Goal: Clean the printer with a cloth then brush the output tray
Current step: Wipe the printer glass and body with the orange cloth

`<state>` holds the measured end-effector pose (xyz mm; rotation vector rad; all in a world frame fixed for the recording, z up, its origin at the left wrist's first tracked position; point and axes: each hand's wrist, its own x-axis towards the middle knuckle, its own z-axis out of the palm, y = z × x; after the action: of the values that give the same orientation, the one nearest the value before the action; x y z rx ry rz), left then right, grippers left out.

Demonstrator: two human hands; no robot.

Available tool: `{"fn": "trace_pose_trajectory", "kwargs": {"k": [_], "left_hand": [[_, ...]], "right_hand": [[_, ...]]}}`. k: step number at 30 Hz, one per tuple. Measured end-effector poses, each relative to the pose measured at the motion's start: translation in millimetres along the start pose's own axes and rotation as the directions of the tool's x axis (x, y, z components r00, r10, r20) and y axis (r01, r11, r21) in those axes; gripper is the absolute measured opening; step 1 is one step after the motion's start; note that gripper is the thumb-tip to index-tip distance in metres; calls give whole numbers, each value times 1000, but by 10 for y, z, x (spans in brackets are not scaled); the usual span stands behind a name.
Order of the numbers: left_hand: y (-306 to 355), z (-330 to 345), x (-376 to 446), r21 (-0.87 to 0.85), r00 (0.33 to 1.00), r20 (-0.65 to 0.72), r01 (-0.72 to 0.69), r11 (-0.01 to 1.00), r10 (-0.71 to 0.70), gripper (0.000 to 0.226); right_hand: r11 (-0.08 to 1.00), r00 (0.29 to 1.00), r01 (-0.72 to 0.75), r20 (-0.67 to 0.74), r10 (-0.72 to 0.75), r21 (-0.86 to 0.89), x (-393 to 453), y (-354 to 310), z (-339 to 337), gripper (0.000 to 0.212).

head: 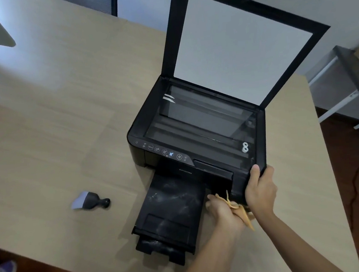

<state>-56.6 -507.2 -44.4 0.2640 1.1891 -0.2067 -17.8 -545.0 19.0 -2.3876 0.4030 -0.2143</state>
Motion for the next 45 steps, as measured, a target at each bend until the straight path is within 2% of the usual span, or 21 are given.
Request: {"fn": "trace_pose_trajectory", "kwargs": {"k": [2,3,5,8,12,15,17,19,21,23,25,27,29,31,32,34,35,37,38,41,45], "left_hand": [[77,95,-259,156,983,54,-184,970,177,84],[113,145,-448,259,955,113,-296,919,276,82],[115,178,-586,277,930,108,-367,888,351,49],[273,196,-690,68,943,100,-323,944,316,22],[625,271,-814,-163,982,71,-163,973,176,28],[834,278,-809,-132,972,-37,-234,963,231,29],[1007,223,-698,-208,920,-89,-392,896,382,30],[1370,125,-503,-230,790,-176,-613,756,588,26],[1811,-12,-266,-269,676,-223,-736,622,703,28],[2213,-166,-94,-301,649,-219,-755,583,728,43],[2449,-285,-10,-312,661,-175,-740,595,730,47],[2466,-299,-11,-240,707,-145,-703,669,692,42],[2245,-239,-82,-123,675,-132,-738,663,726,44],[1881,-170,-255,144,522,-84,-837,528,849,53],[1708,-131,-384,249,410,3,-884,396,912,55],[1603,-141,-508,344,137,210,-937,58,968,54],[1692,-153,-559,382,17,339,-916,-122,940,52],[2013,-208,-493,478,-136,607,-725,-496,783,48],[2220,-218,-467,500,-130,688,-627,-597,714,47],[2568,-207,-563,564,49,792,-442,-698,609,54],[2546,-522,-533,528,116,848,-251,-811,517,48]], "right_hand": [[1000,1000,4,3,-4,10,-1,-13,4,33],[1000,1000,5,-3,-5,9,-6,-12,8,33],[1000,1000,3,-13,-3,17,-13,-9,8,31],[1000,1000,9,-30,-8,27,-8,-28,12,34],[1000,1000,-27,-7,27,15,12,8,23,38],[999,999,-33,-1,33,10,18,25,17,33],[1000,1000,-21,5,21,16,11,28,8,33],[999,1000,-15,7,14,28,21,23,4,33],[999,1000,-17,6,17,31,25,24,10,32],[999,1000,-14,2,14,30,19,17,19,32],[999,1000,-10,-7,10,32,21,17,26,31],[999,1000,-11,-9,11,32,19,29,26,31],[999,1000,-13,-9,14,30,20,33,29,30],[999,1000,-22,0,22,26,22,33,29,29],[999,1000,-24,7,24,21,24,36,26,29],[1000,1000,-22,15,22,21,24,43,22,29],[1000,1000,-18,13,18,22,28,42,27,30],[1000,1000,-14,4,14,22,30,42,26,36],[1000,1000,-11,-1,11,24,26,31,32,39],[999,1000,-10,-5,10,33,1,5,17,44],[998,1000,-23,5,23,52,-4,-30,-19,36]]}}
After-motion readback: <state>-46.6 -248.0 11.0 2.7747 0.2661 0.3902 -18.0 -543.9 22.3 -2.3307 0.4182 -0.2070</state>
